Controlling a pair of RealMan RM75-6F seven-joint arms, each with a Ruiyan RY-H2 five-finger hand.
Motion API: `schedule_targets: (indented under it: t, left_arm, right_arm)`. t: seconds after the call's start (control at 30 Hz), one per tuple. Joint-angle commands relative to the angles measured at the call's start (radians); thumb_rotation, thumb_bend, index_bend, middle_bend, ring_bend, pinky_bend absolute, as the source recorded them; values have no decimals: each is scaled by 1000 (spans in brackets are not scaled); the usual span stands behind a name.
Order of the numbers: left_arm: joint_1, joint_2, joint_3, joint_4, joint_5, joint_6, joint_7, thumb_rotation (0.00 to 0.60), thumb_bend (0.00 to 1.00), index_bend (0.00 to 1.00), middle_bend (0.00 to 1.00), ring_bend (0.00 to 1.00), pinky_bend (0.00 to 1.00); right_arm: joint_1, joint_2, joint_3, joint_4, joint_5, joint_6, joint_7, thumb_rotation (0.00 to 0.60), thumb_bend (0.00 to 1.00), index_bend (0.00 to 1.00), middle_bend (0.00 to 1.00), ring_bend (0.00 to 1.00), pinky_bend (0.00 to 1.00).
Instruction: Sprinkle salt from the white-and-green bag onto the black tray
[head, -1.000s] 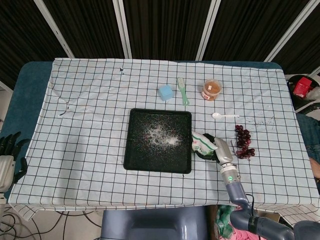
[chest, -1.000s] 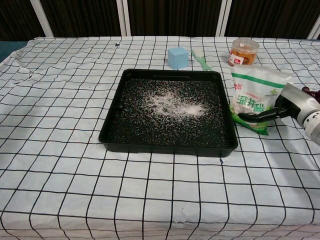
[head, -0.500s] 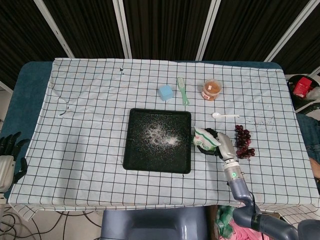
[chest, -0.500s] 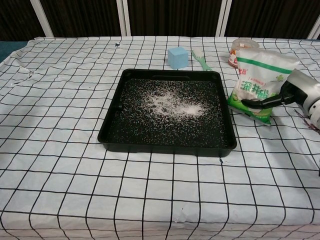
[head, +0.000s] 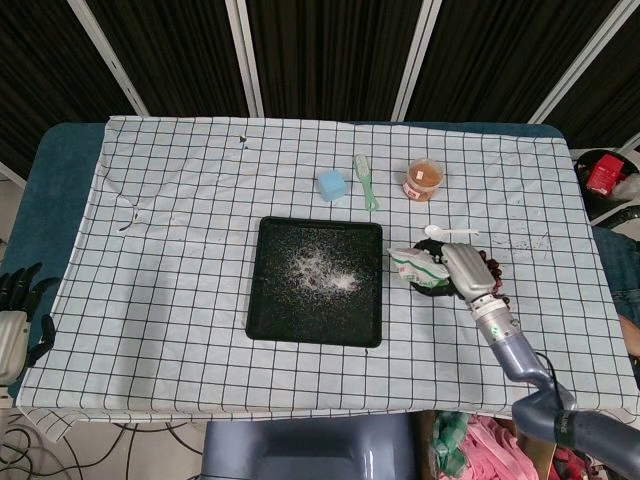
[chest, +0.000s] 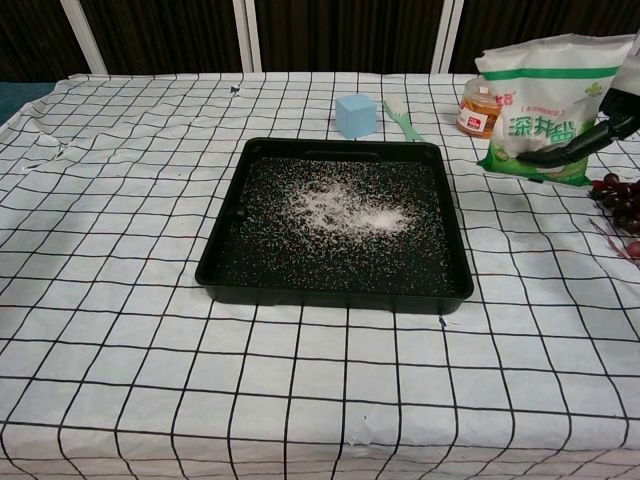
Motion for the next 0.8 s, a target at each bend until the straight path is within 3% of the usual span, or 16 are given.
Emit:
schedule_targets:
  t: [0.03,0.23,0.5,0.8]
  left_arm:
    - [1,-2,0,3,5,4,-5,600,663,202,39,0,0]
    - [3,-6,-4,7,12,17,-14,600,664,202,39,0,0]
    - [7,-20,-10,19,17,37,-21,600,663,202,39,0,0]
    - [6,-17,-12,16,8,30,-22,600,663,202,39,0,0]
  right_arm:
    - [110,199,-23,-175,-1,-233,-106,600,365,538,445,534,535]
    - [209,319,3,-295,132,-429,-171,600,371,547,450,541,545]
    - [324,352,-1,-328,279,-554,-277,600,380,548,452,543,545]
    - [501,363,-103,-306,476,-601,-495,600,389,548,456,547,550]
